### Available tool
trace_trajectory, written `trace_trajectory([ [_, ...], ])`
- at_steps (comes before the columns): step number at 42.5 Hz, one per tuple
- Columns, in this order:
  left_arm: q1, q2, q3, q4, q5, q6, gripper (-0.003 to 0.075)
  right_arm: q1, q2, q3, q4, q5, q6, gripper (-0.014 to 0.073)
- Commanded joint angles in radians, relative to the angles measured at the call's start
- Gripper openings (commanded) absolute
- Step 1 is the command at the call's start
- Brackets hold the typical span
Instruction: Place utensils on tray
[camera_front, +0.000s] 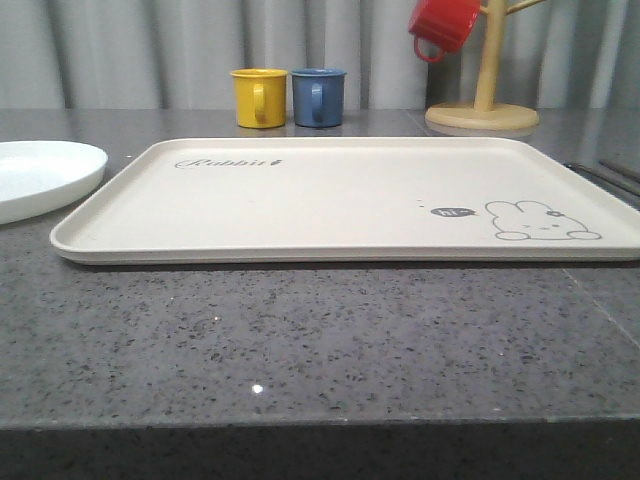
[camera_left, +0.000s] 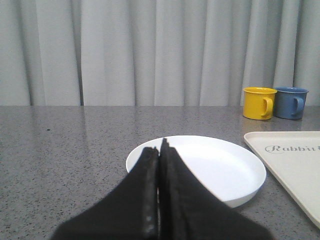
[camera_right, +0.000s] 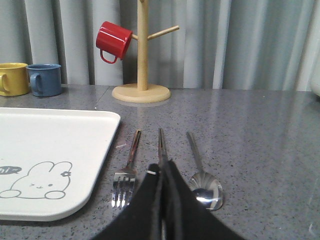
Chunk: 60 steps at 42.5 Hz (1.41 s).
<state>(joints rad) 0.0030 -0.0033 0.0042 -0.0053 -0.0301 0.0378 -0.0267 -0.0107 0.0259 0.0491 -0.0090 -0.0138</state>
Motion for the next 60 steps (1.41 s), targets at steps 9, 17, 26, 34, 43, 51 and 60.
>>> trace_trajectory([
  [9, -0.002, -0.022, 0.004, -0.008, -0.080, -0.007, -0.0020, -0.005, -0.016, -0.005, 0.000, -0.083, -0.003, -0.0067],
  [17, -0.002, -0.022, 0.004, -0.008, -0.080, -0.007, -0.0020, -0.005, -0.016, -0.005, 0.000, -0.083, -0.003, -0.0067],
  [26, -0.002, -0.022, 0.004, -0.008, -0.117, -0.007, -0.0020, -0.005, -0.016, -0.005, 0.000, -0.108, -0.003, -0.0067],
  [34, -0.002, -0.022, -0.043, -0.008, -0.184, -0.009, -0.0020, -0.005, -0.016, -0.042, 0.000, -0.142, -0.003, -0.0067],
  [43, -0.002, 0.024, -0.290, 0.005, -0.029, -0.009, -0.0020, -0.005, 0.012, -0.267, 0.000, 0.022, -0.003, -0.0067],
  [51, -0.002, 0.192, -0.546, 0.042, 0.192, -0.009, -0.0020, -0.005, 0.168, -0.497, 0.000, 0.233, -0.003, -0.0067],
  [60, -0.002, 0.389, -0.711, 0.050, 0.451, -0.009, -0.0020, -0.005, 0.371, -0.645, -0.001, 0.433, -0.003, -0.0067],
])
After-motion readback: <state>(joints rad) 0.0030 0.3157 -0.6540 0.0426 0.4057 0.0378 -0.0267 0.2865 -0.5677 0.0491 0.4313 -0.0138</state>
